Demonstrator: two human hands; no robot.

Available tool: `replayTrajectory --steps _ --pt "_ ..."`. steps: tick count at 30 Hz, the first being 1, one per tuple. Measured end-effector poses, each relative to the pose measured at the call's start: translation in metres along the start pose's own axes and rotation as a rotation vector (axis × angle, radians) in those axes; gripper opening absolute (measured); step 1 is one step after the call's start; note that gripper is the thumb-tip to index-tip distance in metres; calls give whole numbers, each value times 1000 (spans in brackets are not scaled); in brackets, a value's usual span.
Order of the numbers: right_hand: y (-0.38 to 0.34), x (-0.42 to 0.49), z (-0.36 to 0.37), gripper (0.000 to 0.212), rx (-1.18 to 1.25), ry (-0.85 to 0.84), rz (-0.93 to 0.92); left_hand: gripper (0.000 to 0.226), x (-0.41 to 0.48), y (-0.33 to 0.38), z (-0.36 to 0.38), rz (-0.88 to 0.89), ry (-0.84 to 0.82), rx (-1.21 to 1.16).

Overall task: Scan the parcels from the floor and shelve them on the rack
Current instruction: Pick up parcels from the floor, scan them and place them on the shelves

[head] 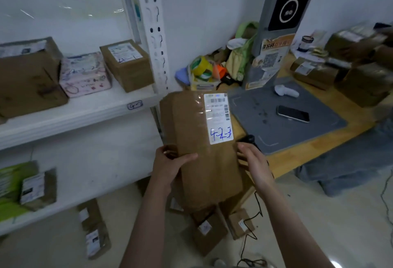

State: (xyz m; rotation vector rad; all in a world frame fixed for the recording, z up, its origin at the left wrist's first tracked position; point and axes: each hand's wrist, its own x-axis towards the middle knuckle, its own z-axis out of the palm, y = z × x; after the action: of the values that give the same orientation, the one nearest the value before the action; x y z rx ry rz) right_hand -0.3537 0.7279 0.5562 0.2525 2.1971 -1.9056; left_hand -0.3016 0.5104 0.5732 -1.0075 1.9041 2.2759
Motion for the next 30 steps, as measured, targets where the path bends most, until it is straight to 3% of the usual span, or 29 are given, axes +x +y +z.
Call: replayTrajectory --steps 3,8,12,18,23,25,30 --pt "13 35 -32 23 -67 133 19 107 13 -18 26 -49 120 -39" --pt "38 85 -70 25 -155 285 123 124 10 -25 60 -97 256 -88" --pt "64 125 -78 41 -369 178 224 63 -9 -22 78 -46 299 -105" --pt "80 154 -74 48 -482 6 303 46 -19 -40 85 -68 319 -99" --pt "88 172 -78 48 -531 -55 332 60 -18 -49 87 -83 339 -97" --pt "91 176 -79 46 -523 -49 319 76 -15 -54 85 -100 356 -95" --pt "85 153 -68 43 -374 -12 128 94 -4 -63 77 -79 397 -42"
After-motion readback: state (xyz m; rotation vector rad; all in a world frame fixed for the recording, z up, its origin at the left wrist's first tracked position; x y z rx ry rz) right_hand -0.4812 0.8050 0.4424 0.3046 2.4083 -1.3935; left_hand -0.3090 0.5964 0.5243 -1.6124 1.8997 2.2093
